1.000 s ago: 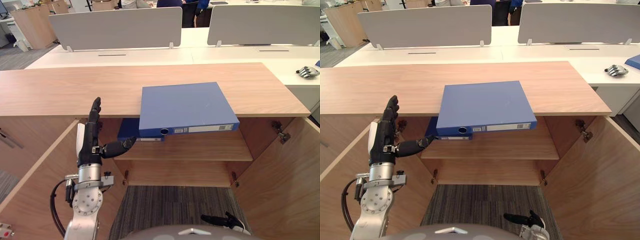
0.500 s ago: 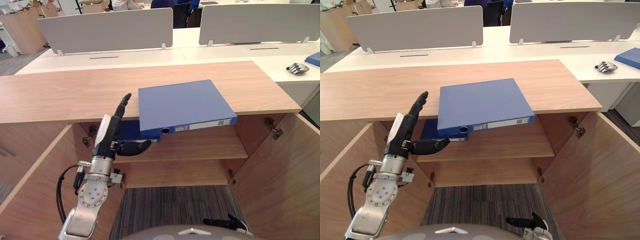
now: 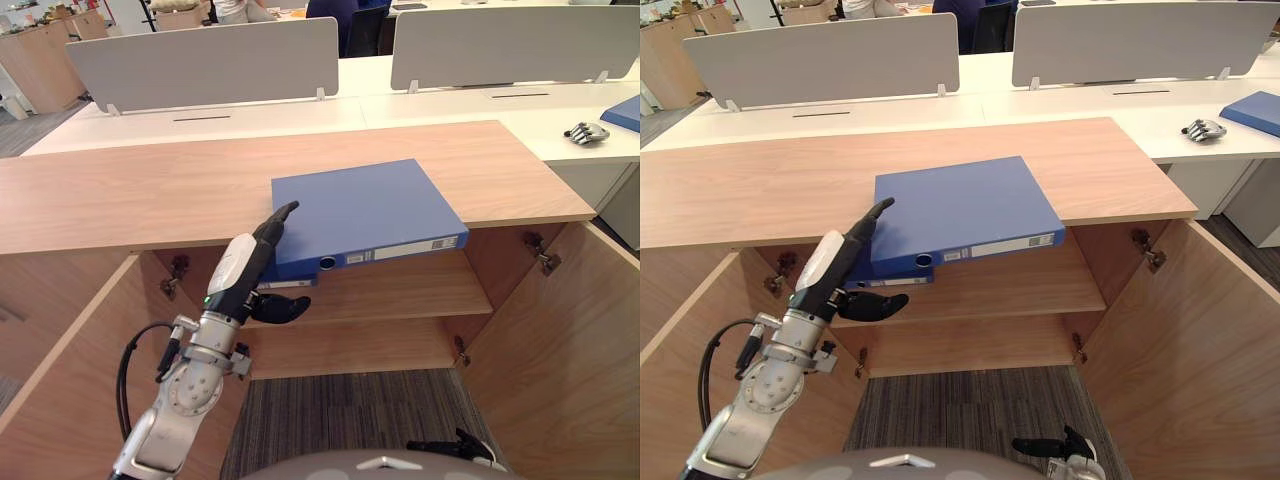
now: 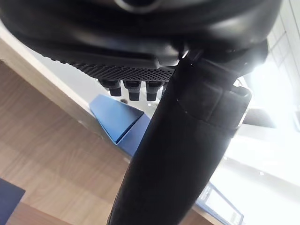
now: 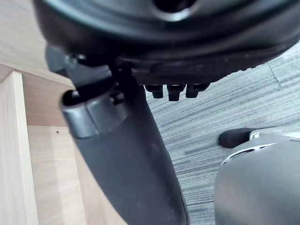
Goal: Walk over to the cabinet, pick up the folder, carry it to the office cabinet, place the folder inside the office cabinet, then close the office cabinet door
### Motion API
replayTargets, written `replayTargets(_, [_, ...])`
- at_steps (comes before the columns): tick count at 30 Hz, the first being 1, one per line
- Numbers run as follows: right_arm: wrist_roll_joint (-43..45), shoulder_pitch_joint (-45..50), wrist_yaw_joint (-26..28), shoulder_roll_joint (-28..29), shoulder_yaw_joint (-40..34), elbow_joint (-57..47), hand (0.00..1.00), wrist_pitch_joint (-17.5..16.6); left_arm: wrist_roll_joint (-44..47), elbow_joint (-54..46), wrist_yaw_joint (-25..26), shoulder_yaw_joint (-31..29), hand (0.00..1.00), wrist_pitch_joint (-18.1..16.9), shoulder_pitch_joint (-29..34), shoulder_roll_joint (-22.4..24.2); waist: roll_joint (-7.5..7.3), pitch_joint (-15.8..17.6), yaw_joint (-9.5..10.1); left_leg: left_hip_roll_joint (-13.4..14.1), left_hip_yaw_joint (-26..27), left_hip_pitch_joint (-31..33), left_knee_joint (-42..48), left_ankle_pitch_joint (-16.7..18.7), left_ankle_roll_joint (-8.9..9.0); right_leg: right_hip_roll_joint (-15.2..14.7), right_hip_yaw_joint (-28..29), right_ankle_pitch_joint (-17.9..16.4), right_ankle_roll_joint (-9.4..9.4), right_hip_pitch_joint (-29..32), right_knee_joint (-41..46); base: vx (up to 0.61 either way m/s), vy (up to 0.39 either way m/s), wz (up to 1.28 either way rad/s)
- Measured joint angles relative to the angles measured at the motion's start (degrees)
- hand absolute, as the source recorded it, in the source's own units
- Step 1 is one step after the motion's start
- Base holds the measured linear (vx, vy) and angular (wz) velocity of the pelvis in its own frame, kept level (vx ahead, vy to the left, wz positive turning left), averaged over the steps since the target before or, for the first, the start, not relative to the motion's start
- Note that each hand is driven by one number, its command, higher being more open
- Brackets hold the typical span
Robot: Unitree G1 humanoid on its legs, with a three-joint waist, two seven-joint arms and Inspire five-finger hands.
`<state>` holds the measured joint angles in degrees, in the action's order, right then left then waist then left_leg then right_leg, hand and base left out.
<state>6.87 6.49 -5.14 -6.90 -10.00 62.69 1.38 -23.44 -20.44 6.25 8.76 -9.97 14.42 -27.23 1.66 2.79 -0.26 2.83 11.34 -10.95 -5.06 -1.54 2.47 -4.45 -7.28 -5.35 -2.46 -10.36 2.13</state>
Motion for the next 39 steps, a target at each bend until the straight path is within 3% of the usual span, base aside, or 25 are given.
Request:
replayTargets(5, [0.0,0.0,-0.2,0.0,0.1,0.5,1.00,0.0,-5.2,0.0,2.1,1.4,1.00,0.0,0.0,0.2,-0.07,0.0,-0.03,0.0,-0.8,0.1,0.0,0.0,0.06,0.0,-0.2,0.0,0.00,-0.1,-0.2,0.00,-0.004,0.01])
replayTargets(13, [0.0,0.6,-0.5,-0.1,0.3,2.1,1.00,-0.2,-9.9,-1.7,5.9,1.9,1.00,0.1,0.0,7.8,-0.33,0.1,-0.12,0.0,-0.7,0.1,0.0,0.1,0.04,0.0,0.2,0.1,-0.19,-0.2,-0.1,0.00,0.000,0.00])
replayTargets(18, [0.0,1.1,-0.5,-0.2,0.6,2.4,1.00,-0.2,-10.9,-3.6,6.9,3.4,1.00,0.1,-0.1,10.2,-0.23,-0.2,-0.11,0.3,0.0,0.1,0.0,0.3,-0.02,0.2,1.0,0.1,-0.19,0.2,0.3,-0.02,-0.007,-0.07])
replayTargets(38, [0.1,1.2,-0.5,-1.3,2.8,2.5,1.00,0.1,-21.3,4.5,7.2,8.9,1.00,2.5,-2.6,9.6,0.26,-0.6,-1.10,0.3,-0.1,0.0,0.0,0.3,0.01,0.3,0.9,0.1,-0.17,0.3,-0.1,0.00,-0.002,-0.01])
replayTargets(39, [0.1,1.2,-0.5,-1.3,2.8,2.5,1.00,0.1,-22.3,4.6,7.3,8.9,0.00,2.6,-2.7,9.6,0.25,-0.6,-1.21,0.3,0.0,0.1,0.0,0.3,0.03,0.3,0.9,0.2,-0.15,0.3,-0.1,0.00,0.000,0.00])
